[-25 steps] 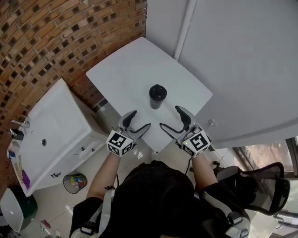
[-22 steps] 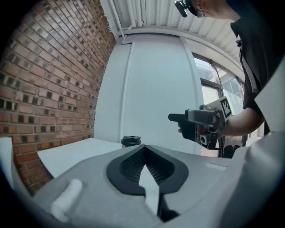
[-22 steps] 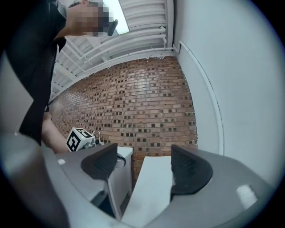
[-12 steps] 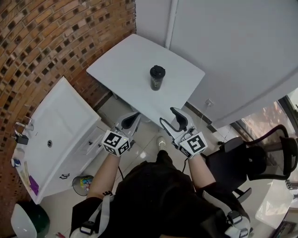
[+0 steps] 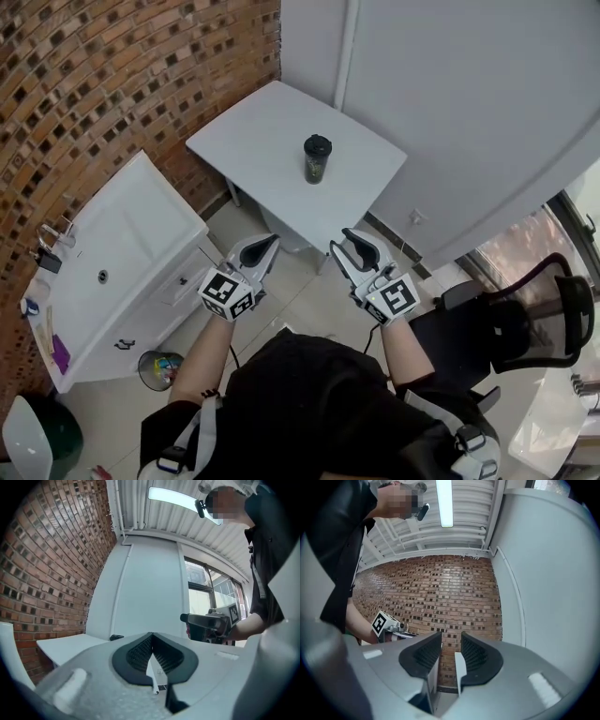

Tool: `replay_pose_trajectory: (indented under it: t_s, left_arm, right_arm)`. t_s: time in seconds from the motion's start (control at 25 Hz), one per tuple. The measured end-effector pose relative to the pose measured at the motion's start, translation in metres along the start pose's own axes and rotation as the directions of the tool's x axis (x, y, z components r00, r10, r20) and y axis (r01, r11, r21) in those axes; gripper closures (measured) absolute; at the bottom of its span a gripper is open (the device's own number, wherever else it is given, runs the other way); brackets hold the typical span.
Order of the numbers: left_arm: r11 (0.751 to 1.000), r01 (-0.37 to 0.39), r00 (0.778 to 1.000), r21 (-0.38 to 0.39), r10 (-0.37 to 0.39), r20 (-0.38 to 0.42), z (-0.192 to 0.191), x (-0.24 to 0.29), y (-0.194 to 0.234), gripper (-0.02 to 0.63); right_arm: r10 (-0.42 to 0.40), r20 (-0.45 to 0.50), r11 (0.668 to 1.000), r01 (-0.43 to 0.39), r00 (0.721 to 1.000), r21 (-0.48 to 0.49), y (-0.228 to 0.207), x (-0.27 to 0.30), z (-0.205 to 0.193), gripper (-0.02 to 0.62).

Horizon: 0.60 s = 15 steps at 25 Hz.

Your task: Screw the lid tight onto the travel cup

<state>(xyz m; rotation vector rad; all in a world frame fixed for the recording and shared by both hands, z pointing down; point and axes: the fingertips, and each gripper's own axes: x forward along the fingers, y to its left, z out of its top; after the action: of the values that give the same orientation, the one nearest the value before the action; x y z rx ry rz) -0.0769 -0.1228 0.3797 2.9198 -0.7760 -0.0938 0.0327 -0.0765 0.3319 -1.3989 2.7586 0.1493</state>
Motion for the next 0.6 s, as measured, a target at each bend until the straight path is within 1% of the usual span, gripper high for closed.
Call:
replay_pose_trajectory:
  t_s: [0.04, 0.08, 0.16, 0.28, 0.36, 0.48, 0.6]
  left_arm:
    - [1.0, 0.0, 1.0, -0.008, 0.001, 0.009, 0.002, -0.002, -0.001, 0.604]
    - [1.0, -0.006, 1.0, -0.019, 0.006, 0.019, 0.004, -0.004, -0.004, 0.604]
    - [0.999, -0.016, 0.999, -0.029, 0.017, 0.036, 0.007, -0.009, -0.015, 0.604]
    - [0.999, -0.031, 0.999, -0.019, 0.031, 0.042, 0.01, -0.013, -0.03, 0.604]
    - [0.999, -0.036, 0.999, -0.011, 0.036, 0.038, 0.01, -0.014, -0.034, 0.604]
    - [0.999, -0.033, 0.999, -0.006, 0.033, 0.014, 0.0, -0.017, -0.041, 0.604]
    - [0.999, -0.045, 0.999, -0.022, 0.045, 0.005, -0.006, -0.019, -0.044, 0.604]
  right_arm:
    - [-0.005, 0.005, 1.0, 0.005, 1.0, -0.001, -0.003, -0.002, 0.001, 0.474]
    - [-0.01, 0.007, 1.0, 0.01, 1.0, -0.002, -0.006, -0.006, 0.003, 0.505]
    - [-0.013, -0.002, 1.0, 0.013, 1.0, -0.012, -0.009, -0.017, 0.004, 0.595]
    - [-0.008, -0.03, 1.0, 0.008, 1.0, -0.006, -0.01, -0.029, -0.001, 0.594]
    - [-0.002, -0.028, 1.0, 0.002, 1.0, 0.0, -0.009, -0.03, -0.003, 0.594]
    - [0.005, -0.021, 1.0, -0.005, 1.0, -0.004, -0.004, -0.031, -0.003, 0.595]
    - [0.017, -0.013, 1.0, -0.016, 1.0, 0.009, -0.002, -0.034, -0.003, 0.595]
